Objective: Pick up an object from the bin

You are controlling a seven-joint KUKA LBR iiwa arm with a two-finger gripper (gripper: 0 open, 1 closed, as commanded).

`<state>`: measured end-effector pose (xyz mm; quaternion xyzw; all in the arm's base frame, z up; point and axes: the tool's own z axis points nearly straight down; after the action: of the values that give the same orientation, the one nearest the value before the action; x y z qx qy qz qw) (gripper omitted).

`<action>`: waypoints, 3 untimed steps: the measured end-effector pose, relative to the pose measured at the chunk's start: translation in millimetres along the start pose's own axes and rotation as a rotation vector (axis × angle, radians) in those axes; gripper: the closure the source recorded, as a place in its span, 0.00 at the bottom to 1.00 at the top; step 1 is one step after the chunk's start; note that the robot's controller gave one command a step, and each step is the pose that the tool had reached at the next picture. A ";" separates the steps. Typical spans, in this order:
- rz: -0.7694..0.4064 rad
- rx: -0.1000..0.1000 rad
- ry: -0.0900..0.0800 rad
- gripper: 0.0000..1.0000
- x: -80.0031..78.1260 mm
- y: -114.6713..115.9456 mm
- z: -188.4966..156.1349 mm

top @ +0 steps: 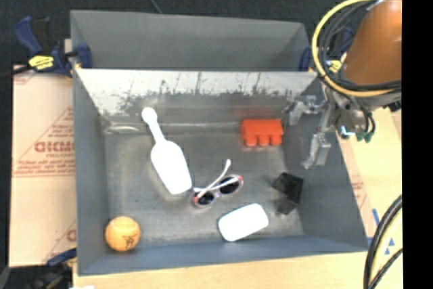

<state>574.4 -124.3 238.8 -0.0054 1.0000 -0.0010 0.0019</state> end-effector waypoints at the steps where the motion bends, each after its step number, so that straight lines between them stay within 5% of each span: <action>1: -0.016 0.003 -0.004 0.00 10.9 13.5 8.9; 2: -0.069 0.006 -0.011 0.00 -6.9 -2.6 -29.1; 3: 0.102 -0.005 0.011 0.00 34.8 63.9 49.8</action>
Offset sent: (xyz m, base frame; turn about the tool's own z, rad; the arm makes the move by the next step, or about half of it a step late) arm 0.0056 -0.0008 0.0273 -0.0705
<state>539.1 -60.8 188.7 0.0454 0.9990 0.0017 -0.0034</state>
